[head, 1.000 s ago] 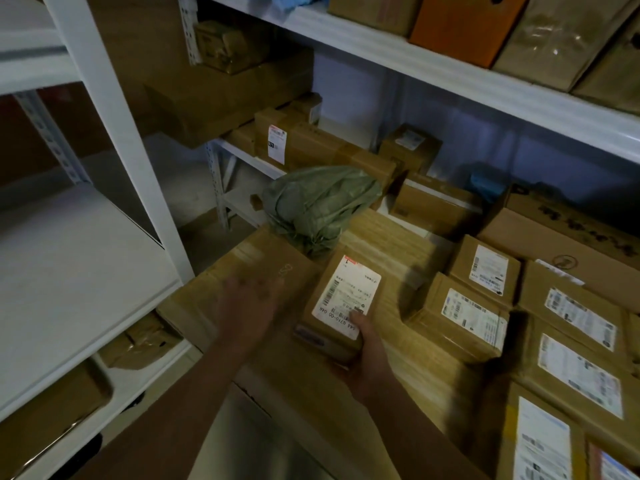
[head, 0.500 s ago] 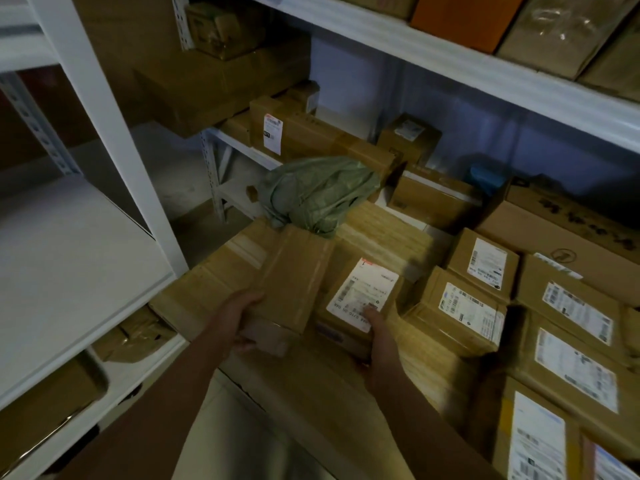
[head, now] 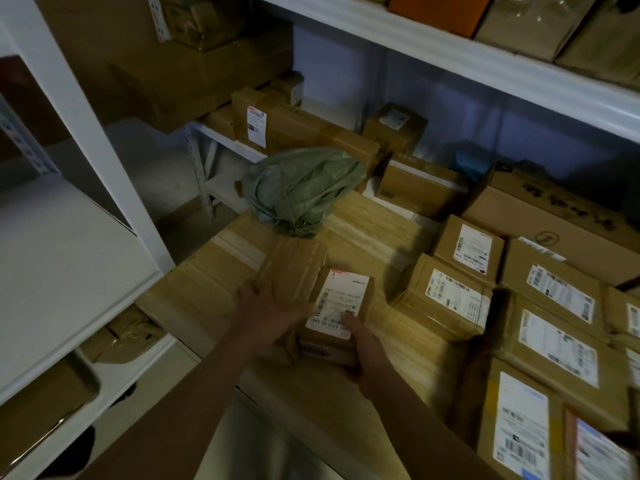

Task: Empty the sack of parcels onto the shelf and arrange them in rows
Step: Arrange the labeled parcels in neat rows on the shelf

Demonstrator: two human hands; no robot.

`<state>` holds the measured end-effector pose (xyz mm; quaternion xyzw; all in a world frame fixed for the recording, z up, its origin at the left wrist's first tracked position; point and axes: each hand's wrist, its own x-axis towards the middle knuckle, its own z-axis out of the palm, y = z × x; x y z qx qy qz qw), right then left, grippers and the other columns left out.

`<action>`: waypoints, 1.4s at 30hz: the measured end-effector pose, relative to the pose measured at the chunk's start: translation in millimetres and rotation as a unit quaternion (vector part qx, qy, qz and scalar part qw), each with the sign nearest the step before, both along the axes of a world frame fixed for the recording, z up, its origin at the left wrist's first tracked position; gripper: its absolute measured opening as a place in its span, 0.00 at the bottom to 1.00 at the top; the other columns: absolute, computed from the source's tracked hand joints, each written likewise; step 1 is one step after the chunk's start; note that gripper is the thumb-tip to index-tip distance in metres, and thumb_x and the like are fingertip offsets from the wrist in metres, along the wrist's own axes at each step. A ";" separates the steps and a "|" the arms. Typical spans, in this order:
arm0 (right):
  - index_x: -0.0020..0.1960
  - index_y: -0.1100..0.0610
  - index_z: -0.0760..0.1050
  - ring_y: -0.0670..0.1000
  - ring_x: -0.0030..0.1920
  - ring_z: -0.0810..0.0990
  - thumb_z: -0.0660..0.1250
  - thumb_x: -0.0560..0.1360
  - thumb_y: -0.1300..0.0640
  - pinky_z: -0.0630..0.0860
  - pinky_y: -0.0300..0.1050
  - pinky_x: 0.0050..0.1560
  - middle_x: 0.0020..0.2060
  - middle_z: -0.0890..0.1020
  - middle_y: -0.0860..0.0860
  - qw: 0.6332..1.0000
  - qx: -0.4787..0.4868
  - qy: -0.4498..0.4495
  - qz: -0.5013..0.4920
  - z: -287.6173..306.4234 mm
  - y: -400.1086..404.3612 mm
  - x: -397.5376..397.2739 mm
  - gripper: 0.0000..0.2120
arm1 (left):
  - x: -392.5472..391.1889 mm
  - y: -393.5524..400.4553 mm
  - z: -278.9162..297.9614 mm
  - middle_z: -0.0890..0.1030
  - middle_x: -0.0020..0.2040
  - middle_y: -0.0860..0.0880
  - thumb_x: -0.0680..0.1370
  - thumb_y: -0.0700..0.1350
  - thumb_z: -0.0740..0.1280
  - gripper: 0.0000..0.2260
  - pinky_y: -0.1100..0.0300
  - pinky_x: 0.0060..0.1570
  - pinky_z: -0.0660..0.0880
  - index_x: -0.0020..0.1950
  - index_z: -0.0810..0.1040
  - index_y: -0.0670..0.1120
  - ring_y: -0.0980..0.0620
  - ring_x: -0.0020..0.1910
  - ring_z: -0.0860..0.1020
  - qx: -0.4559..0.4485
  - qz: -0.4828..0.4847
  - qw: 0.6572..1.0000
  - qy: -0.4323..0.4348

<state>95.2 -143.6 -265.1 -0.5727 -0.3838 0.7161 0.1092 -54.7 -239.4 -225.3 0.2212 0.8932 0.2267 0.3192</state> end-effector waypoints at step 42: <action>0.72 0.53 0.62 0.57 0.74 0.58 0.67 0.73 0.46 0.64 0.55 0.72 0.73 0.60 0.55 0.803 0.398 -0.425 0.125 0.0 9.7 95.0 0.31 | 74.2 41.5 -15.0 0.79 0.62 0.47 0.66 0.40 0.77 0.31 0.52 0.56 0.78 0.66 0.68 0.46 0.50 0.58 0.78 0.083 -0.132 0.965 -0.210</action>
